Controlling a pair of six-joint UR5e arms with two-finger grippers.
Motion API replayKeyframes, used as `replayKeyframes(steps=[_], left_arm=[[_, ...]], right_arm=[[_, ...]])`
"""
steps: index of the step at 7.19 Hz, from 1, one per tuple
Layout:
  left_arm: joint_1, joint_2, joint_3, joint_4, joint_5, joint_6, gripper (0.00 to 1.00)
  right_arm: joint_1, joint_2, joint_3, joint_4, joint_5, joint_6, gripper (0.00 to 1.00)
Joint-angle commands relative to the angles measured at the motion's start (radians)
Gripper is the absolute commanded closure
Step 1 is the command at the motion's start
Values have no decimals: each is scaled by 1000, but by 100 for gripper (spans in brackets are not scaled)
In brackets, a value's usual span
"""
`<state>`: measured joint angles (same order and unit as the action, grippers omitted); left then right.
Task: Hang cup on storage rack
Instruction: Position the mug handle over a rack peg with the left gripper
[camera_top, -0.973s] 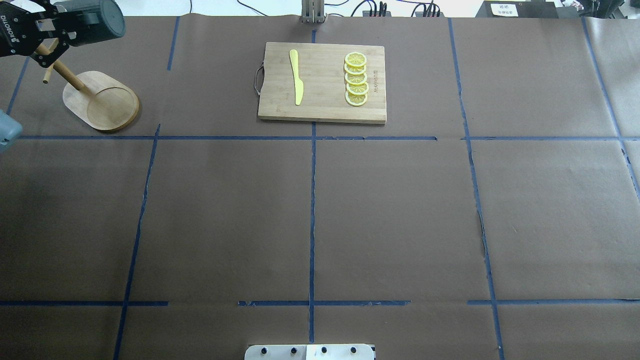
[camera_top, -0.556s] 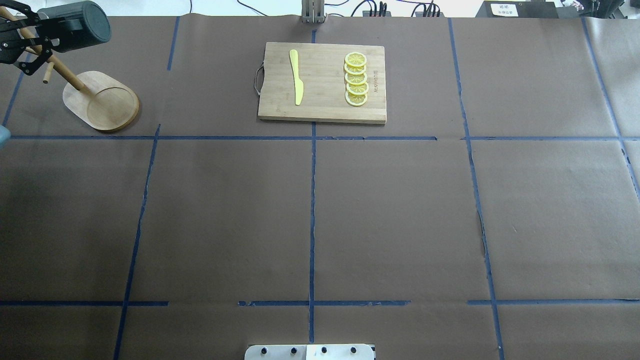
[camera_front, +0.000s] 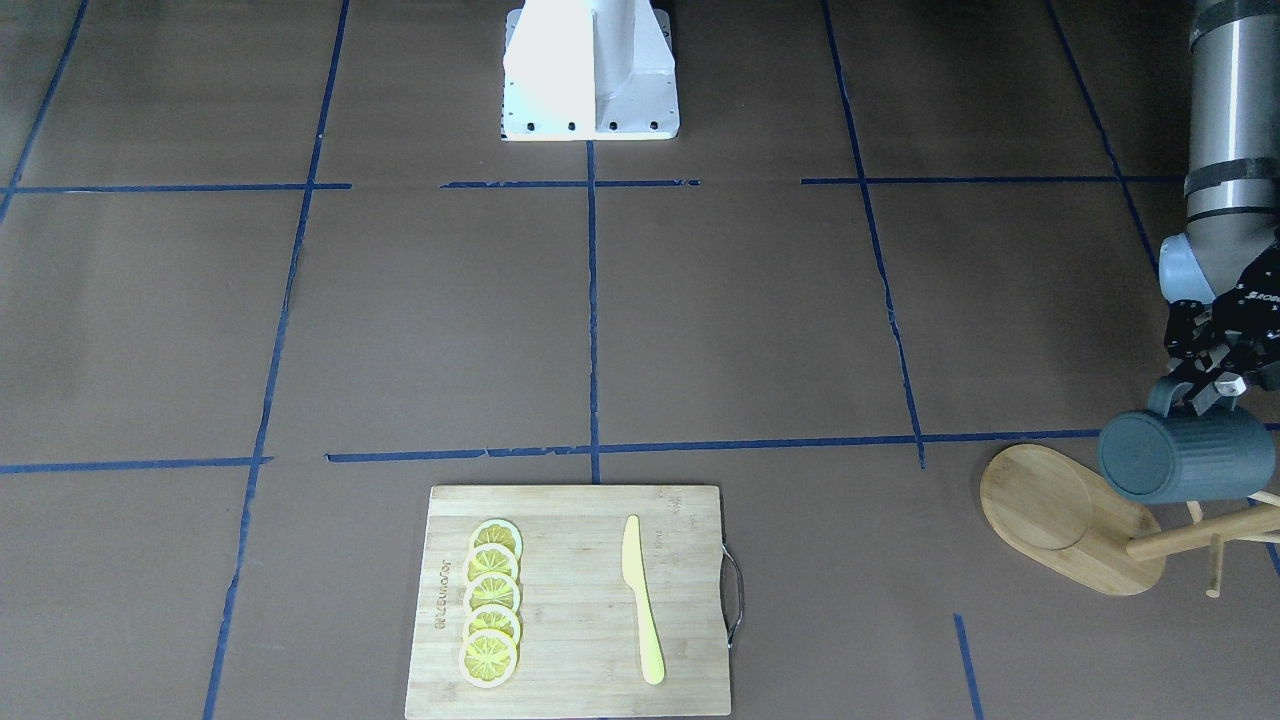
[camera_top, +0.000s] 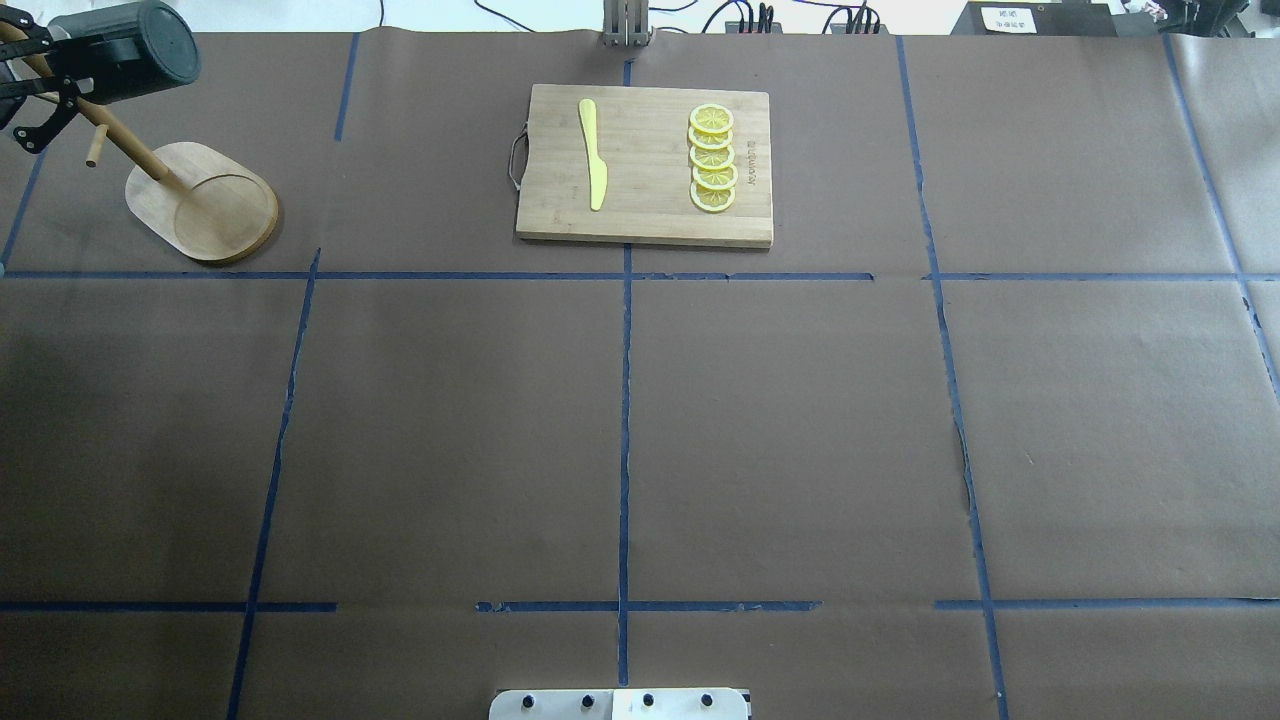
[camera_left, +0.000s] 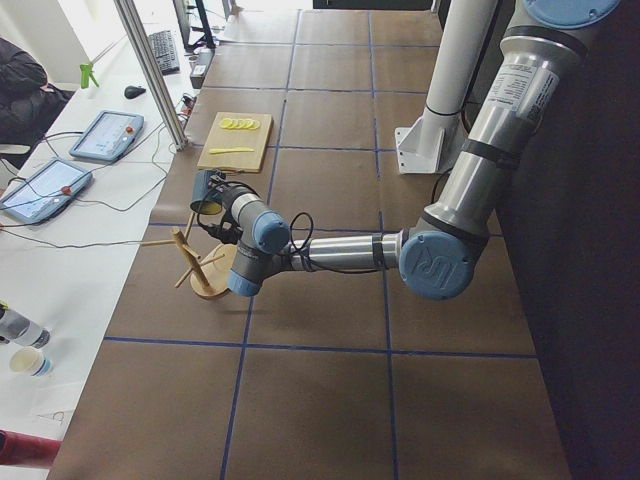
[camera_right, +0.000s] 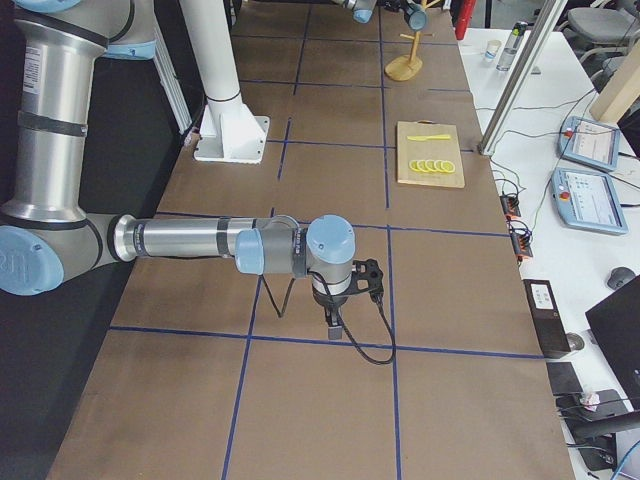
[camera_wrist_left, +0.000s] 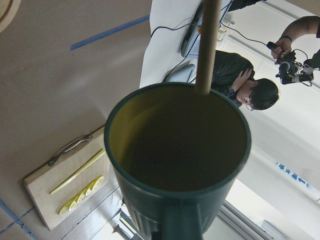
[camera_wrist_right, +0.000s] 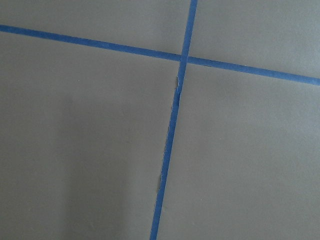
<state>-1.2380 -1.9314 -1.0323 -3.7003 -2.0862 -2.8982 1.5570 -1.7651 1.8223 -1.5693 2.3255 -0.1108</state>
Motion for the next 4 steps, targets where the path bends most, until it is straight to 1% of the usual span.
replayKeyframes(steps=[1, 4], left_arm=[[-15, 0, 23, -3, 0, 2, 96], [-20, -1, 77, -3, 0, 4, 96]], right_arm=[[0, 1, 0, 0, 0, -1, 0], [0, 1, 3, 0, 0, -1, 0]])
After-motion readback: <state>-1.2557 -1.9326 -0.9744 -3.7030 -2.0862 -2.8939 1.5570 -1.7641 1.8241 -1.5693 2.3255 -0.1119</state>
